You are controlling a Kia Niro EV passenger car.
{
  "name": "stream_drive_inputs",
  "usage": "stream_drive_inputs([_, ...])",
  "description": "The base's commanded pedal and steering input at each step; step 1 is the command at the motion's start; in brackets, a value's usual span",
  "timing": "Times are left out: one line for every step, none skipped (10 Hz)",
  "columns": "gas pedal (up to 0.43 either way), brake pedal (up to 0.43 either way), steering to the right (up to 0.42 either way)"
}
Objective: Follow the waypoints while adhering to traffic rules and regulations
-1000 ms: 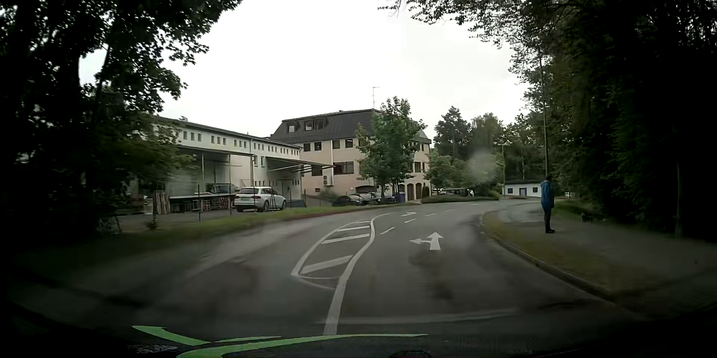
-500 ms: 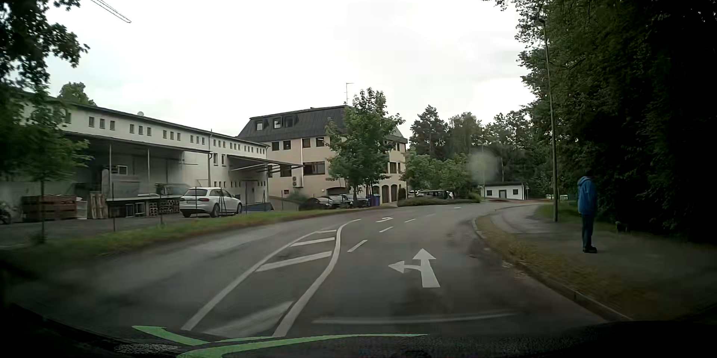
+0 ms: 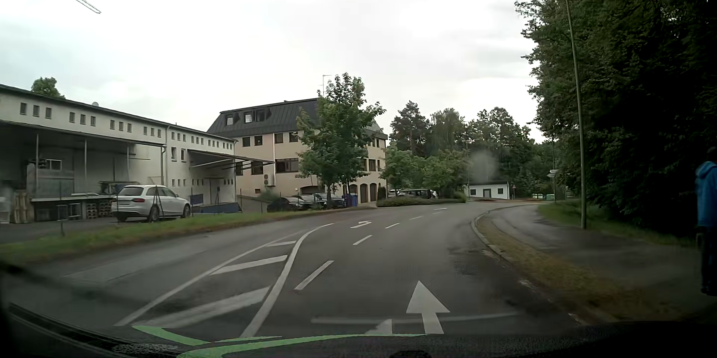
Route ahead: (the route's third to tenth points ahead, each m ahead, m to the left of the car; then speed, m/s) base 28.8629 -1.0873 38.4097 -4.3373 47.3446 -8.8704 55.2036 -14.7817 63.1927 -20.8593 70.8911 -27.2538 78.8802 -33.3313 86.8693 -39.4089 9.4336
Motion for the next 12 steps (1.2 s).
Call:
stream_drive_inputs([0.197,0.000,0.040])
stream_drive_inputs([0.189,0.000,0.040])
stream_drive_inputs([0.177,0.000,0.040])
stream_drive_inputs([0.177,0.000,0.039])
stream_drive_inputs([0.177,0.000,0.040])
stream_drive_inputs([0.169,0.000,0.039])
stream_drive_inputs([0.169,0.000,0.040])
stream_drive_inputs([0.169,0.000,0.042])
stream_drive_inputs([0.169,0.000,0.045])
stream_drive_inputs([0.169,0.000,0.048])
stream_drive_inputs([0.169,0.000,0.049])
stream_drive_inputs([0.169,0.000,0.050])
